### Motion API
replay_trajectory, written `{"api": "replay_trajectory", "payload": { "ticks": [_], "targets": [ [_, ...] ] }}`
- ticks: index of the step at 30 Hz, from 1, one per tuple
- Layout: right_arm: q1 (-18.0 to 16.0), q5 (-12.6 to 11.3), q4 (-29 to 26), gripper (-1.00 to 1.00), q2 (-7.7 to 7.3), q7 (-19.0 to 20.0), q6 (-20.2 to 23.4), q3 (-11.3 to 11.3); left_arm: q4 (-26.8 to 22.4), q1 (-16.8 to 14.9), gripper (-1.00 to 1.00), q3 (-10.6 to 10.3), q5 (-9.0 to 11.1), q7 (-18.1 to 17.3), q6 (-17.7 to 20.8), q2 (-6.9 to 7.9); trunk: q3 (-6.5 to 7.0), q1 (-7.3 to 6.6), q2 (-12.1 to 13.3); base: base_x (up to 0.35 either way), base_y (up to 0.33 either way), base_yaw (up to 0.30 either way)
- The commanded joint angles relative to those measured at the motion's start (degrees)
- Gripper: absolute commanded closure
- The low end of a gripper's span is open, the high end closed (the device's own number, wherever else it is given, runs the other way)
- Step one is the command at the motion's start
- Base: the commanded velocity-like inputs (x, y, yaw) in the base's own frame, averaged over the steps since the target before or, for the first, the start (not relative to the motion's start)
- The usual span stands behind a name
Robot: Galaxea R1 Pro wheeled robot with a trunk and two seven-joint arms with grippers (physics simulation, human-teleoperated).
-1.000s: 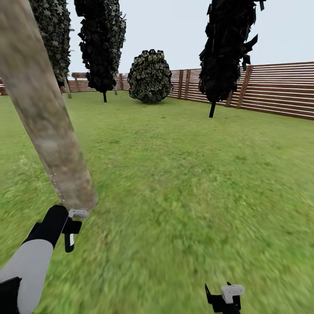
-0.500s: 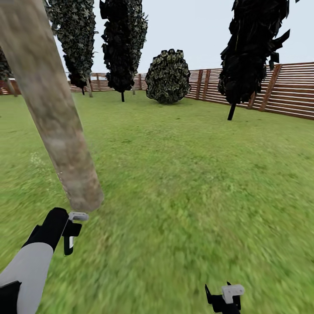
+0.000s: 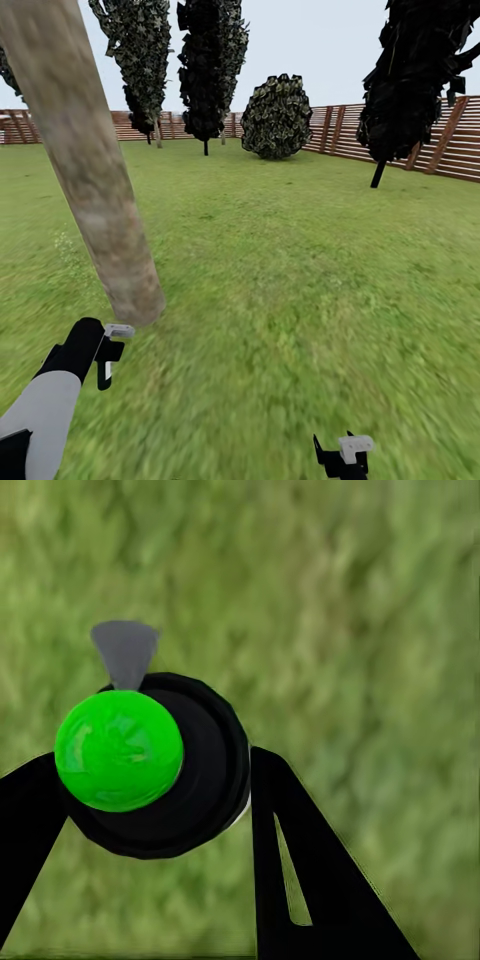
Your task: In the garden, pick up the pesticide atomizer on the floor and spray pesticide onto both trees until each tree trunk is fully covered.
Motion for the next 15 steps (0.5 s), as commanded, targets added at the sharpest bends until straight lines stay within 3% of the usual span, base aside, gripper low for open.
{"api": "replay_trajectory", "payload": {
  "ticks": [1, 8, 15],
  "targets": [
    [0.0, 0.0, 0.0, -1.0, 0.0, 0.0, 0.0, 0.0, 0.0, 0.0, 1.0, 0.1, -0.1, 0.0, 0.0, -0.02, 0.0, 0.0, 0.0, 0.011, -0.006, 0.277],
    [0.0, 0.0, 0.0, -1.0, 0.0, 0.0, 0.0, 0.0, 0.7, -0.7, 1.0, -0.4, -0.5, 0.0, 0.1, -0.47, 0.0, 0.0, 0.0, 0.002, -0.001, 0.268],
    [0.0, 0.0, 0.0, -1.0, 0.0, 0.0, 0.0, 0.0, 0.0, -0.4, 1.0, -0.2, 0.1, -0.1, 0.0, -0.57, 0.0, 0.0, 0.0, 0.028, 0.0, 0.042]
  ]
}}
